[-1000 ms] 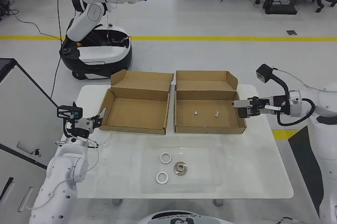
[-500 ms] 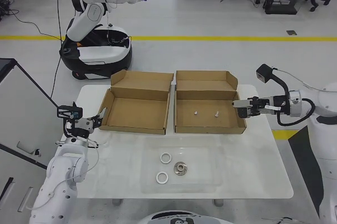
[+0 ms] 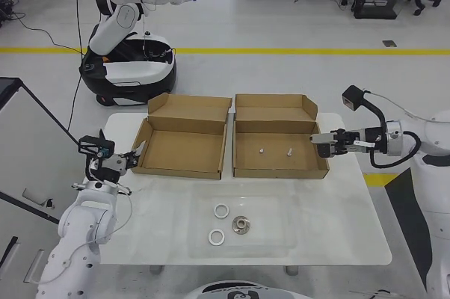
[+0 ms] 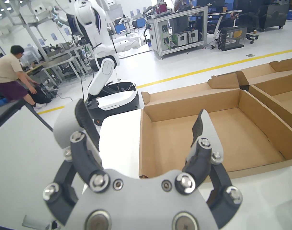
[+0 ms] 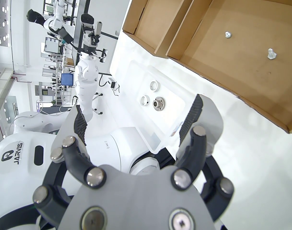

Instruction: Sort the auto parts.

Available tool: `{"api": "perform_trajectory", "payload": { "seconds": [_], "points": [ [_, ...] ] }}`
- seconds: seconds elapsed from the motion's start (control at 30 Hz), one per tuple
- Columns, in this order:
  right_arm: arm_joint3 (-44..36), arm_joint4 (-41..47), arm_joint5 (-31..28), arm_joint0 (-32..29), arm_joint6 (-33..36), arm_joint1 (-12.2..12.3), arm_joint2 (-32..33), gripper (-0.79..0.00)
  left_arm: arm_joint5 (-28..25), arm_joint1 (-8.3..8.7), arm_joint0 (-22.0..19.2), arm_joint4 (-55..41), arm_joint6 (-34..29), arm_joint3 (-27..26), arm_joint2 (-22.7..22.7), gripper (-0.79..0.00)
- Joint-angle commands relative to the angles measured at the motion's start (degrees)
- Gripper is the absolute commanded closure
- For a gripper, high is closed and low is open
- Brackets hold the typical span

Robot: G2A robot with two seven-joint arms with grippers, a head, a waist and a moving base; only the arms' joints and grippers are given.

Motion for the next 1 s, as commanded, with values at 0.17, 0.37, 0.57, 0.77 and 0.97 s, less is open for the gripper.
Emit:
{"api": "perform_trajectory", "payload": {
  "seconds": [0.17, 0.37, 0.57, 0.77, 0.97],
  "points": [
    [0.0, 0.0, 0.0, 0.0, 0.0, 0.0, 0.0, -0.785, -9.64, 0.71, 0.11, 7.01, -13.69, -9.76, 0.99, -0.785],
    [0.0, 0.0, 0.0, 0.0, 0.0, 0.0, 0.0, -0.785, -13.65, 0.85, -0.5, 10.89, -20.95, -13.8, 3.9, -0.785],
    [0.0, 0.0, 0.0, 0.0, 0.0, 0.0, 0.0, -0.785, -18.29, 0.82, -3.1, 12.23, -27.59, -15.95, 8.33, -0.785],
    [0.0, 0.0, 0.0, 0.0, 0.0, 0.0, 0.0, -0.785, -21.27, 0.58, -6.42, 12.24, -36.0, -18.47, 13.3, -0.785],
    [0.0, 0.0, 0.0, 0.0, 0.0, 0.0, 0.0, -0.785, -23.19, 0.21, -9.78, 9.04, -44.28, -20.2, 17.37, -0.785]
  ]
}}
